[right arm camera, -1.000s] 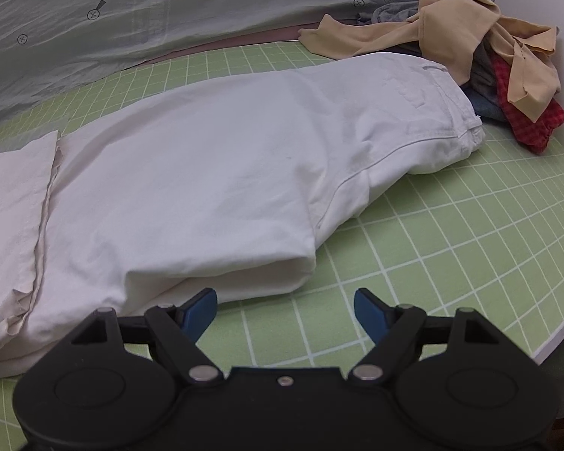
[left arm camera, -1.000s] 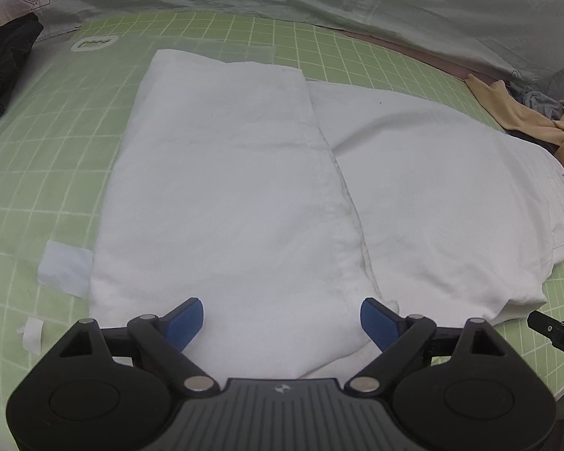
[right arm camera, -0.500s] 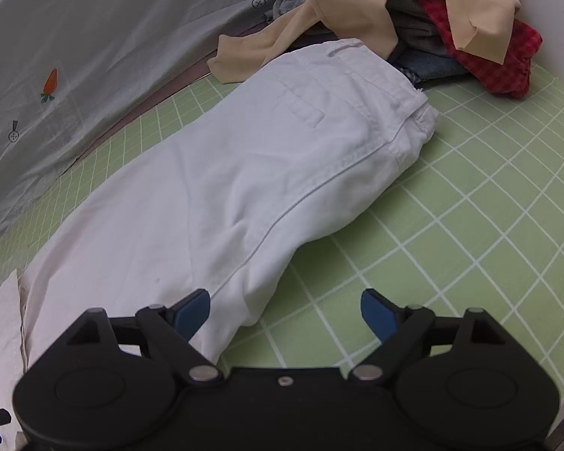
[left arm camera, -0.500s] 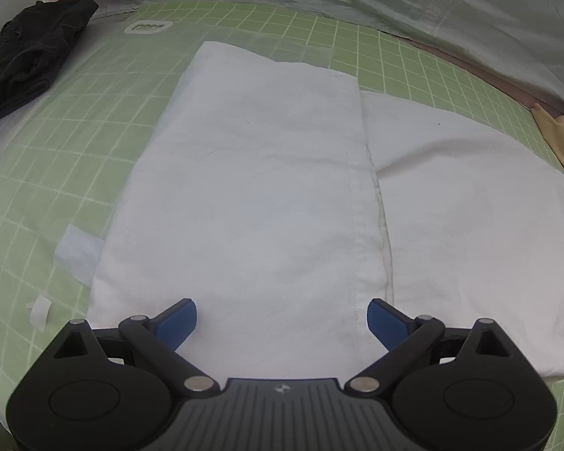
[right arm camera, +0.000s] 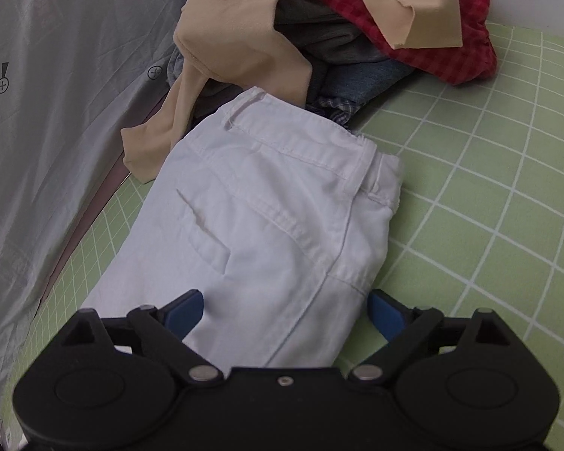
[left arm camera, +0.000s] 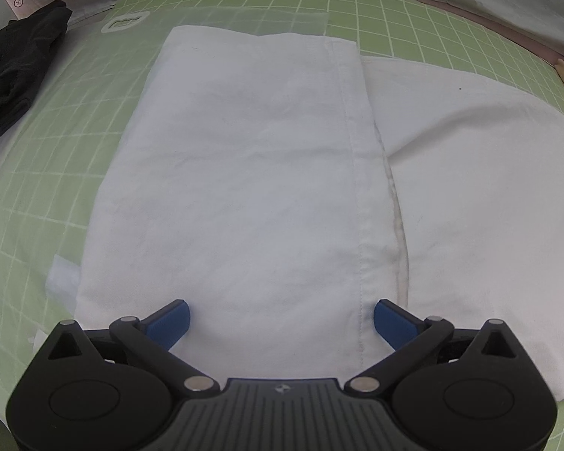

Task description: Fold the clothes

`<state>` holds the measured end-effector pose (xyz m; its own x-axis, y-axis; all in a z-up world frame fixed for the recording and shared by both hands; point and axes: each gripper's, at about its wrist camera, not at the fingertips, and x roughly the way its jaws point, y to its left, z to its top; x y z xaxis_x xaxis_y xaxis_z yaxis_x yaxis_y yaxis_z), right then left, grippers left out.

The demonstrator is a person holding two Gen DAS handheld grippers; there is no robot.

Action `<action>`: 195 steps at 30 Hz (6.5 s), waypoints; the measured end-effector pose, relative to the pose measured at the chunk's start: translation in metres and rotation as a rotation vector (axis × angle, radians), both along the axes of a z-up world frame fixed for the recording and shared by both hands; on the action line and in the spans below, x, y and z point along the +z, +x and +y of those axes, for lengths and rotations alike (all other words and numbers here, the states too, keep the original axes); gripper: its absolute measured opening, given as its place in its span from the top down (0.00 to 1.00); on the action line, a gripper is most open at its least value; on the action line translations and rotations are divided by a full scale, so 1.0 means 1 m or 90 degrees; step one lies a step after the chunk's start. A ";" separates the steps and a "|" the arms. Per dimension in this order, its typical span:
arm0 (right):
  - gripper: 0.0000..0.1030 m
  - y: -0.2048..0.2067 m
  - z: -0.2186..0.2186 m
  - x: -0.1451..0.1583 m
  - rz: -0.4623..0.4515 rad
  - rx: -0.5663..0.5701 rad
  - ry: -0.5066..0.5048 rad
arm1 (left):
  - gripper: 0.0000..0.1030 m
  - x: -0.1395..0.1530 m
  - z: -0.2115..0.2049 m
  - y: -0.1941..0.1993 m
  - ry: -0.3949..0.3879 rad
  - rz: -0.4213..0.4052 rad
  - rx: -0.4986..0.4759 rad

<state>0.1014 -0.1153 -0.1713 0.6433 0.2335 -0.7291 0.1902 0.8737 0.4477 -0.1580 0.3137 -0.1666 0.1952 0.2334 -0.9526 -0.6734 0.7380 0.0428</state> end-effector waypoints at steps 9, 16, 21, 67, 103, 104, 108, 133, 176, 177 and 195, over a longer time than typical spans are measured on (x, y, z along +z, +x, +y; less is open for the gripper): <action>0.01 0.018 0.009 -0.001 -0.016 0.011 -0.039 | 0.00 -0.005 0.002 0.005 -0.002 0.023 -0.001; 0.24 0.024 0.005 0.001 -0.009 -0.004 -0.049 | 0.00 -0.006 0.004 0.001 -0.012 0.015 0.002; 0.63 0.020 -0.007 0.003 -0.021 -0.014 -0.007 | 0.00 -0.006 0.008 -0.005 -0.022 0.002 0.003; 0.90 -0.148 0.237 0.091 -0.336 0.497 -0.318 | 0.00 0.045 0.029 -0.046 0.098 -0.088 -0.011; 0.49 -0.204 0.259 0.092 -0.247 0.517 -0.313 | 0.00 0.009 0.083 -0.082 0.000 -0.057 0.055; 0.49 -0.199 0.264 0.091 -0.249 0.513 -0.319 | 0.00 0.008 0.082 -0.081 -0.003 -0.054 0.053; 0.49 -0.178 0.284 0.088 -0.251 0.495 -0.337 | 0.00 0.002 0.082 -0.081 -0.011 -0.042 0.050; 0.65 -0.148 0.274 0.045 -0.160 0.501 -0.461 | 0.00 -0.007 0.091 -0.081 -0.051 -0.039 0.070; 0.32 -0.208 0.312 0.048 -0.169 0.649 -0.287 | 0.00 -0.008 0.089 -0.082 -0.051 -0.045 0.071; 0.29 -0.206 0.309 0.053 -0.175 0.636 -0.282 | 0.00 -0.009 0.089 -0.082 -0.051 -0.045 0.071; 0.01 -0.131 0.220 0.011 -0.110 0.345 -0.263 | 0.00 -0.009 0.090 -0.081 -0.052 -0.040 0.069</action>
